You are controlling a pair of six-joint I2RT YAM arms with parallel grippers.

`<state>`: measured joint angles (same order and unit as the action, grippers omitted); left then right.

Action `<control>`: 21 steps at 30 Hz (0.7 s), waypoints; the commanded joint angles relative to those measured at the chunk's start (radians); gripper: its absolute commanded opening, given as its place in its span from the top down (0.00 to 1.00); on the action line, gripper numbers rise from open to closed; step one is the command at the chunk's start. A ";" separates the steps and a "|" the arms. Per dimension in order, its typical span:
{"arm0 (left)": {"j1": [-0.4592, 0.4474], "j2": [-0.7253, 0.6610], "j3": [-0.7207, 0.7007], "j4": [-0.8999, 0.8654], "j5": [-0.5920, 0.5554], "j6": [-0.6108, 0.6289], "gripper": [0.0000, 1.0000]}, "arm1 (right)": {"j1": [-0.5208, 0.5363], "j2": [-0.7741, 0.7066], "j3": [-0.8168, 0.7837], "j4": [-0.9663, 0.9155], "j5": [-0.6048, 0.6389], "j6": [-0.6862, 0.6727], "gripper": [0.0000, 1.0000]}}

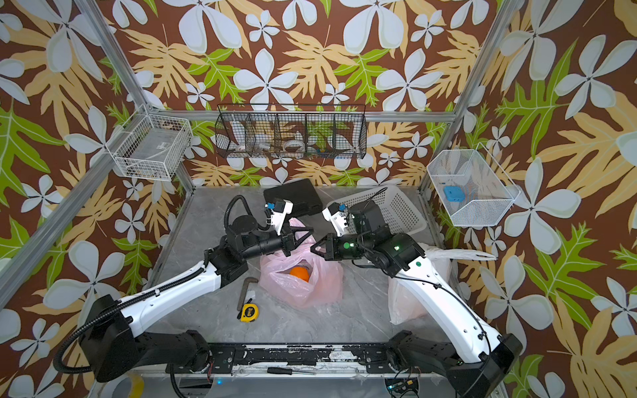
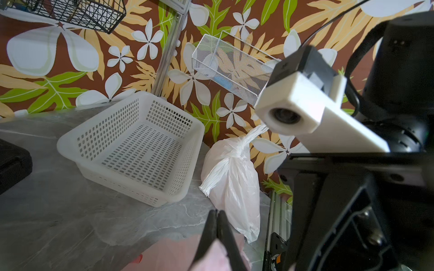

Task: Place the oranges into plastic bags & tie knots
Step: Tie the plastic bag at the center of the board.

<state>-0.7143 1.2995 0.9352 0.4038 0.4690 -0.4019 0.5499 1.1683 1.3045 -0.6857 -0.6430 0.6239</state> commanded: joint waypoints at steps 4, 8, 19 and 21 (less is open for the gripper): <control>-0.001 -0.052 -0.053 0.153 0.262 0.150 1.00 | -0.047 -0.003 0.003 -0.014 0.001 -0.018 1.00; 0.000 -0.065 -0.056 0.117 0.343 0.198 0.90 | -0.048 0.011 0.008 -0.008 -0.016 -0.015 1.00; 0.001 -0.057 0.017 -0.204 0.195 0.405 0.68 | -0.047 0.001 0.016 -0.006 -0.038 -0.011 1.00; 0.000 -0.056 0.026 -0.225 0.169 0.419 0.68 | -0.048 -0.002 0.017 -0.004 -0.040 -0.007 1.00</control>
<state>-0.7143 1.2427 0.9459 0.2428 0.7021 -0.0376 0.5022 1.1706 1.3113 -0.7040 -0.6655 0.6209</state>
